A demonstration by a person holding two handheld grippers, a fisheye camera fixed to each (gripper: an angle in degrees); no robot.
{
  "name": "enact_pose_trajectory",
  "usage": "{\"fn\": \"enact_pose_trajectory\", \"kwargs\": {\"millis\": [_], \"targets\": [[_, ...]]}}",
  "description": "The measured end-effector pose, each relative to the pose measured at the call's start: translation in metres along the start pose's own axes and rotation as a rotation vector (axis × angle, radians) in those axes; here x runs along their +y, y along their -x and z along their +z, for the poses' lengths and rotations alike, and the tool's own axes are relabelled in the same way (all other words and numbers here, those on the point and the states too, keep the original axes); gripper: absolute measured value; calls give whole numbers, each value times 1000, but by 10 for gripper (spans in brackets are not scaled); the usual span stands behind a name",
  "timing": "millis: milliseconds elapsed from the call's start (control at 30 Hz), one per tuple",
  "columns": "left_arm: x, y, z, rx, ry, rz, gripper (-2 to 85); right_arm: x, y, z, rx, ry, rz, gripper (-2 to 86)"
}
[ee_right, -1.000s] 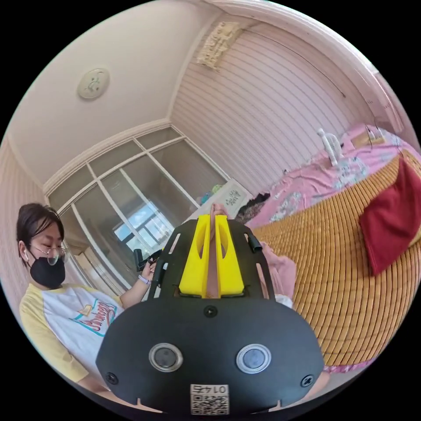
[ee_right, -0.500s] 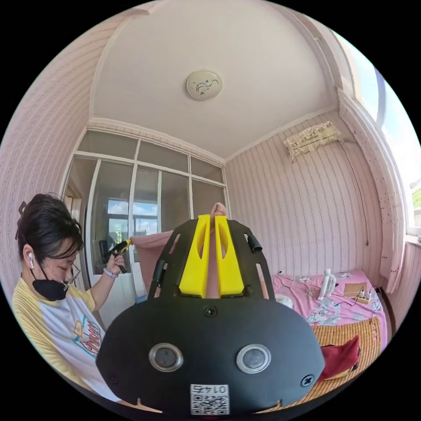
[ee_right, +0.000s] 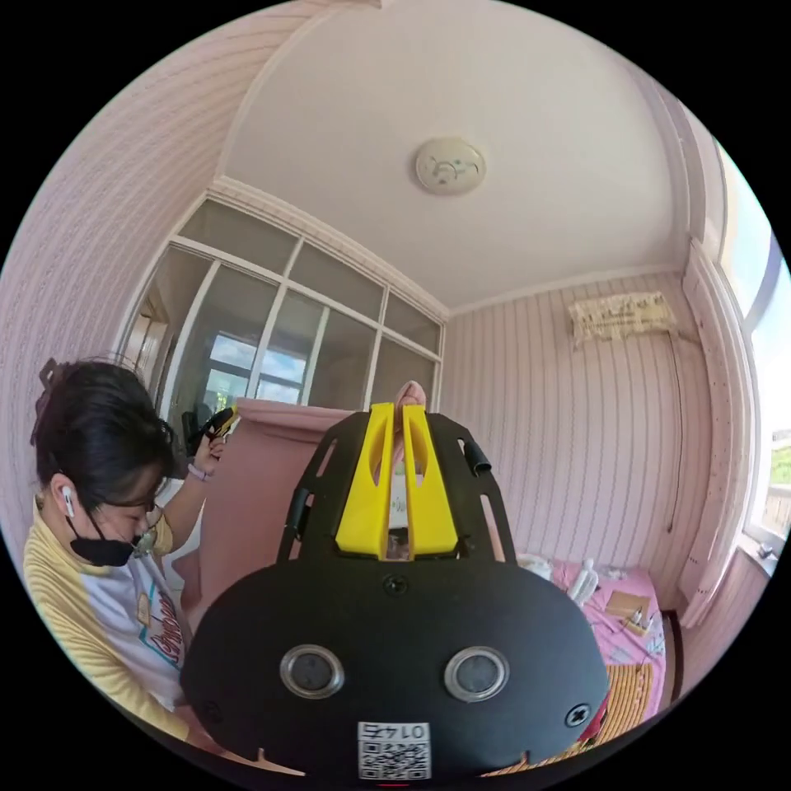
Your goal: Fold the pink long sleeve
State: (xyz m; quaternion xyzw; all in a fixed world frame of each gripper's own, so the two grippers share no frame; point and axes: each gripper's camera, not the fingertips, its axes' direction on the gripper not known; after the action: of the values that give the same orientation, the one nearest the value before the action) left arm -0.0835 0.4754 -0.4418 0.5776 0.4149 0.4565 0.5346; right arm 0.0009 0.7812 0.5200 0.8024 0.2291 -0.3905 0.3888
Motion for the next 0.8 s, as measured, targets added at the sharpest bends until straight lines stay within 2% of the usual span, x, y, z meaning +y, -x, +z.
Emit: {"fn": "enact_pose_trajectory", "kwargs": {"millis": [100, 233, 333, 367, 433, 500, 600, 667, 800], "targets": [[63, 78, 75, -88, 249, -181, -9, 50, -58, 81, 136, 241, 162, 6], [166, 155, 172, -262, 548, -263, -10, 107, -103, 156, 360, 390, 283, 6], [185, 189, 197, -262, 503, -392, -10, 95, -128, 173, 343, 277, 387, 6], [178, 194, 200, -265, 476, -397, -10, 79, -138, 169, 288, 176, 439, 6], [134, 195, 206, -240, 353, -310, -10, 54, -149, 154, 194, -17, 480, 7], [104, 179, 205, -200, 276, -189, -9, 31, -150, 143, 102, -152, 395, 7], [98, 163, 194, -167, 265, -71, -9, 35, -139, 137, 150, -115, 226, 8], [122, 169, 183, -143, 313, -80, -9, 64, -139, 138, 161, -62, 198, 8], [247, 204, 148, -159, 531, -177, -8, 182, -159, 142, 117, 123, 323, 8]]}}
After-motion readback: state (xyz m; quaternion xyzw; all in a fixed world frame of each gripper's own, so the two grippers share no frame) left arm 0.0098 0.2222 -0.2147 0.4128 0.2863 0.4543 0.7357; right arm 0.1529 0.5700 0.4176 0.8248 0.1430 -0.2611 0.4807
